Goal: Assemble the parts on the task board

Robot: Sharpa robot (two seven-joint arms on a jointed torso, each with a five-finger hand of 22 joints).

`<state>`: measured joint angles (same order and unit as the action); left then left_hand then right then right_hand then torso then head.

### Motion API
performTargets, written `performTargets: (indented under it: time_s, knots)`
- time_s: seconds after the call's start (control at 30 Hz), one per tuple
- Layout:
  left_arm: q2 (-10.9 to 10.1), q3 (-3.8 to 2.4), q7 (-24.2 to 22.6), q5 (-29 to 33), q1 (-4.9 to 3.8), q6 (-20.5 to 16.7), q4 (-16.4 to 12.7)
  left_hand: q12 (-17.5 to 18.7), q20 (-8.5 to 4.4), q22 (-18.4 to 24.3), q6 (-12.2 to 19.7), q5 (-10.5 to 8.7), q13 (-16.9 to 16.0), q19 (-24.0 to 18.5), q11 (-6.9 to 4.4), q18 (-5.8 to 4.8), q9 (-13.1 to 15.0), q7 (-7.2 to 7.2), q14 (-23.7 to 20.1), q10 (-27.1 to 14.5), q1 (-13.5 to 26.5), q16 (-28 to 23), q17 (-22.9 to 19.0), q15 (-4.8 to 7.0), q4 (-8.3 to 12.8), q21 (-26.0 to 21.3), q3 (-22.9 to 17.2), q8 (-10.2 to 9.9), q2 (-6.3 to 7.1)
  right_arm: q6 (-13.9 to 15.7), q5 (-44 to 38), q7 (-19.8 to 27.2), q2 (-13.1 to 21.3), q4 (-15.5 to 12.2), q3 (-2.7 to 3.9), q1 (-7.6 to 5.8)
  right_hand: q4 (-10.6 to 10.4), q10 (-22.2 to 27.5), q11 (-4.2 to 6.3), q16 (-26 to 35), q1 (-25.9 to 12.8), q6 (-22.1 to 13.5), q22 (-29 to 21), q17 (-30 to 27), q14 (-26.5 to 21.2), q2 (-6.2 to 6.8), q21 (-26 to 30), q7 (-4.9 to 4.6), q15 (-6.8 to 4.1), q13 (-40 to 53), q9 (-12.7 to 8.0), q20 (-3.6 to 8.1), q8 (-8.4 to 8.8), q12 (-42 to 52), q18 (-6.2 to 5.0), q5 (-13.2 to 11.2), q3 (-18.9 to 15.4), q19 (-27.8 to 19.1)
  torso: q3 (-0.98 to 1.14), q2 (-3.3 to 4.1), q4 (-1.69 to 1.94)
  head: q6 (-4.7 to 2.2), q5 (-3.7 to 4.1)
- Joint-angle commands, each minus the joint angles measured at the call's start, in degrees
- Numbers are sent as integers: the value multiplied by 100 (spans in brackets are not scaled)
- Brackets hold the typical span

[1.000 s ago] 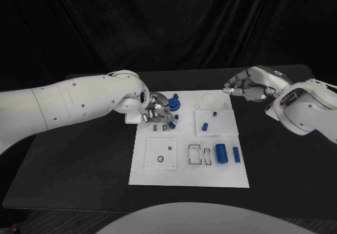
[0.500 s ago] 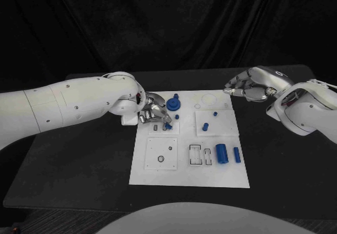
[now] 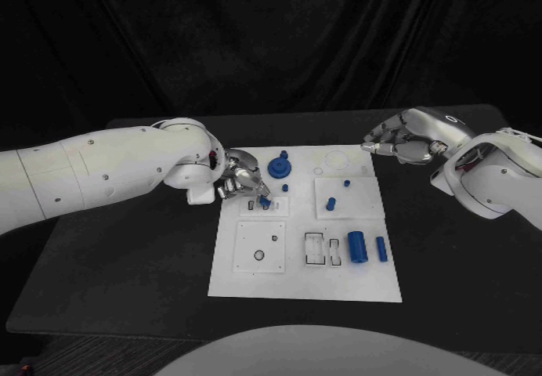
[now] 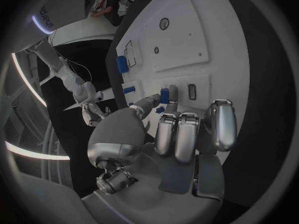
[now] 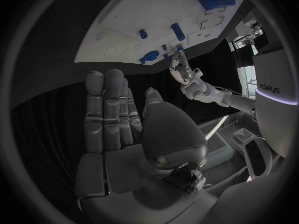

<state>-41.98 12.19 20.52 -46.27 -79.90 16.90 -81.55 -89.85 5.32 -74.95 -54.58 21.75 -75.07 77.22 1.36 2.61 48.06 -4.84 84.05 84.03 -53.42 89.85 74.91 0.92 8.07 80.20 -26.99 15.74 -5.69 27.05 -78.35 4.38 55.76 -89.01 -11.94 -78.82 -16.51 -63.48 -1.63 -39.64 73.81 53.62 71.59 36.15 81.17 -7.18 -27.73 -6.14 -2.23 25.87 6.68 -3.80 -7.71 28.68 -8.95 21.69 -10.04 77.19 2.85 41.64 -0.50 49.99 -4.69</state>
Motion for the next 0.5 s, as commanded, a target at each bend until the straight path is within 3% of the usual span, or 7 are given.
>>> performTargets:
  time_s: [0.03,0.2,0.5]
  knots:
    - [-65,-3,-68,2,7,-236,-87,-15,-5,-818,-29,37,-1493,26,-37,75,4,32,595,597,45,15,1509,31,87,-21,-103,8,0,-49,-5,-39,13,-20,4,13,1,-24,-2,20,0,24,-8,-5,20,-35,36,-34,-13,1,6,0,2,21,-26,-26,-35,7,-2,3,-10,1,0]
    - [-148,-3,-53,-209,7,-315,-191,-15,-10,-813,-34,51,-1493,17,-40,81,30,33,595,597,102,15,1509,37,60,-38,-148,14,7,-64,-5,-47,25,-24,4,13,1,-24,-2,20,0,24,-8,-5,20,-35,36,-34,-13,1,6,0,2,21,-26,-26,-35,7,-8,4,-4,1,-28]
    - [-258,-1,-27,-516,8,-544,-371,-15,-49,-830,-113,46,-1493,78,-92,81,180,85,595,597,248,15,1509,88,21,-39,-293,112,46,-86,-5,-61,7,-17,4,15,1,-23,-3,29,2,26,-15,-9,10,-37,61,-34,-12,0,7,-1,1,20,-28,-31,-37,1,1,5,-8,1,-69]
